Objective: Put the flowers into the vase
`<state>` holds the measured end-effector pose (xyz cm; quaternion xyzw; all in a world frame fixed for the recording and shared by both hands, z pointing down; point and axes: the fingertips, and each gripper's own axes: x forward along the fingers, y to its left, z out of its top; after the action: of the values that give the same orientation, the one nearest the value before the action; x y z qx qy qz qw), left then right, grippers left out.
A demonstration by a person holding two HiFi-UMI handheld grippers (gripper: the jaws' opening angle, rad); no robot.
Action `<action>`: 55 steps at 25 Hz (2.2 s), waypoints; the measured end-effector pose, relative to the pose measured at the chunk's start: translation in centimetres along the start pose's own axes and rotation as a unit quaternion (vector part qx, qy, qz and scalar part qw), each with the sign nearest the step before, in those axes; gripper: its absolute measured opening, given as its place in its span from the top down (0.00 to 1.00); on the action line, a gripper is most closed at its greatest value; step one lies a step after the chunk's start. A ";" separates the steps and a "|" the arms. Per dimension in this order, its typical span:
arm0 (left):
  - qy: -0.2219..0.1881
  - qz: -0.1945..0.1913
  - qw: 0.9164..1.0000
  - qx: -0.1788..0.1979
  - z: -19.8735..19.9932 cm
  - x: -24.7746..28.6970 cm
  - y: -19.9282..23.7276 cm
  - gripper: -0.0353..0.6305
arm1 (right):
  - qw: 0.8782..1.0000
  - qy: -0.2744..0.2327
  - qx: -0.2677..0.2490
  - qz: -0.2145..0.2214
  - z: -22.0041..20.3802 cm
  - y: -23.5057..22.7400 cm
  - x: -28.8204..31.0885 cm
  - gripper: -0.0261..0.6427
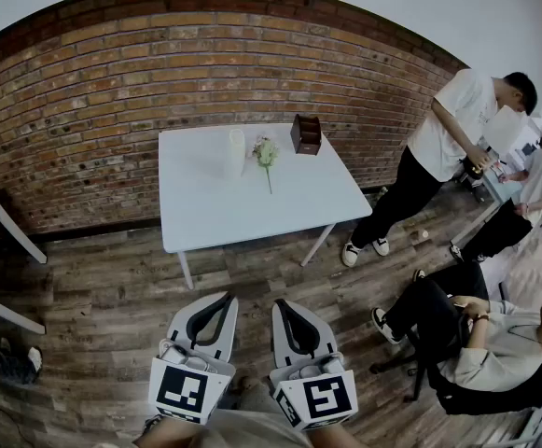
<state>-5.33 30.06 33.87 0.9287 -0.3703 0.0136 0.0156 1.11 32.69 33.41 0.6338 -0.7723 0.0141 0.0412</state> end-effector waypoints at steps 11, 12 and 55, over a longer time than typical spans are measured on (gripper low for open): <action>-0.001 0.000 1.000 0.002 0.2 0.0 0.4 0.93 | 1.000 0.001 0.009 0.003 0.0 0.3 0.7 0.96; -0.001 0.000 1.000 -0.001 0.2 0.0 0.5 0.93 | 1.000 0.003 0.012 0.004 0.0 0.4 0.8 0.96; 0.018 0.025 1.000 -0.002 -1.3 15.7 10.7 0.93 | 0.999 0.006 0.033 0.004 -1.1 -9.7 17.2 0.96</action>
<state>-1.30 11.52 35.96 0.9186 -0.3933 0.0303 0.0238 7.38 14.05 35.58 0.6318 -0.7735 0.0438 0.0252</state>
